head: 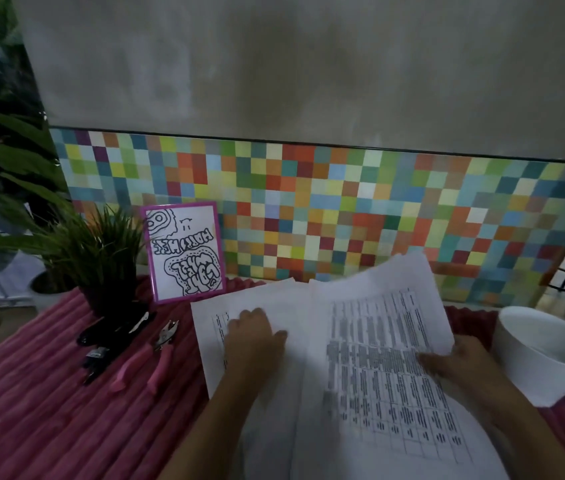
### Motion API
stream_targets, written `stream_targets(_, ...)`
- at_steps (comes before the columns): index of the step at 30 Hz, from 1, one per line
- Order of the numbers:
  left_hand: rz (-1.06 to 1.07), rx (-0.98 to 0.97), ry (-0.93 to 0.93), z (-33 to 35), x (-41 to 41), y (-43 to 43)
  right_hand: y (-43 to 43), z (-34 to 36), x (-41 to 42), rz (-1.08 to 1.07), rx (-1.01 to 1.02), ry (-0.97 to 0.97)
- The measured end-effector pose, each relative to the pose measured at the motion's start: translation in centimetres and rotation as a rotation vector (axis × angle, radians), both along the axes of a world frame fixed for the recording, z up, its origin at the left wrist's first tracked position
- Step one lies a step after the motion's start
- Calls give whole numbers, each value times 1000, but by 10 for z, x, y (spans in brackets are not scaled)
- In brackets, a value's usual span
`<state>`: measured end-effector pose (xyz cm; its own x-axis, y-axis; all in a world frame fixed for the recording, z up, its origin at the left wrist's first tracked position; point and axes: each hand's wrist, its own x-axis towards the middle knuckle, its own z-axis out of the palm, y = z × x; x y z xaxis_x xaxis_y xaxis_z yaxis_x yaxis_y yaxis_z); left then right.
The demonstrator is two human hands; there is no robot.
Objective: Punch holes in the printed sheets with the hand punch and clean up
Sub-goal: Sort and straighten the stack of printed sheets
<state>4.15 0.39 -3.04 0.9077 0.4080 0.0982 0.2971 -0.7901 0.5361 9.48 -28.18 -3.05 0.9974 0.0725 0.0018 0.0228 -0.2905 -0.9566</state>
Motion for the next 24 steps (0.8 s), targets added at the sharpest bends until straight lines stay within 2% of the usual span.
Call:
stream_targets(1,72,165,90,-4,-3,5,-6,-1,3,-35,-53,1)
stream_targets(2,129,218,132,-4,-5,8,-12,-3,5,-54,-80,5)
stream_targets(4,183,184,140,-3,-4,14,-19,-5,9,-69,-105,9)
stream_targets(9,209,-156,124,6,4,20,-24,-2,8,-91,-89,64)
stream_targets(11,191,-201,48,7,5,24,-26,2,5,-120,-21,95)
stream_targets(14,129,-294,-150,5,6,26,-22,10,2,-138,155,97)
stream_targets(18,-40,-612,-421,4,11,21,-12,10,3,-61,524,75)
stream_targets(19,-89,-707,-466,4,11,17,-9,12,-1,-5,548,86)
stream_targets(21,-150,-901,-491,7,9,2,-2,13,-7,63,470,97)
stream_targets(24,-268,-1021,-429,4,7,-21,4,9,-11,148,402,140)
